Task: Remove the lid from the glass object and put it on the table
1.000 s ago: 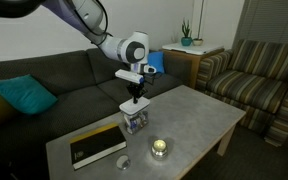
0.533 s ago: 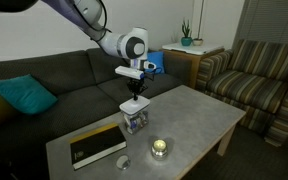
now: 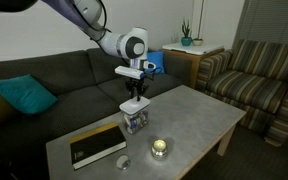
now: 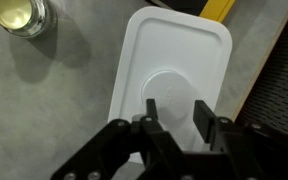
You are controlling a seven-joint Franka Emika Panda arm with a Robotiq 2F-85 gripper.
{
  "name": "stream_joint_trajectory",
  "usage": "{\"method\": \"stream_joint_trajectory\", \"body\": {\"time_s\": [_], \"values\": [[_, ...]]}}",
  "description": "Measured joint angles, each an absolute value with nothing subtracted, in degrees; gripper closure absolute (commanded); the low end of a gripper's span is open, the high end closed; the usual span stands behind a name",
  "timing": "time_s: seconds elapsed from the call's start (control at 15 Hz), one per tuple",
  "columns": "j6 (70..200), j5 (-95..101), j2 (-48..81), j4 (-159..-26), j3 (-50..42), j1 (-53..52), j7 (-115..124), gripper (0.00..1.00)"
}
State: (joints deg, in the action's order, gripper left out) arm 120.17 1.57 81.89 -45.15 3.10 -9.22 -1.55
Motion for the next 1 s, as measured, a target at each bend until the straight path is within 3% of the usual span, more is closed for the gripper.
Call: {"method": "stream_joint_trajectory", "body": {"time_s": [0.2, 0.27, 1.0], "values": [[120.17, 1.63, 81.87, -45.15, 3.09, -9.24, -1.23, 0.03], [120.17, 1.66, 81.88, -45.15, 3.07, -9.29, -0.86, 0.01], [120.09, 1.78, 83.24, -45.48, 2.62, -9.69, 5.45, 0.00]]}}
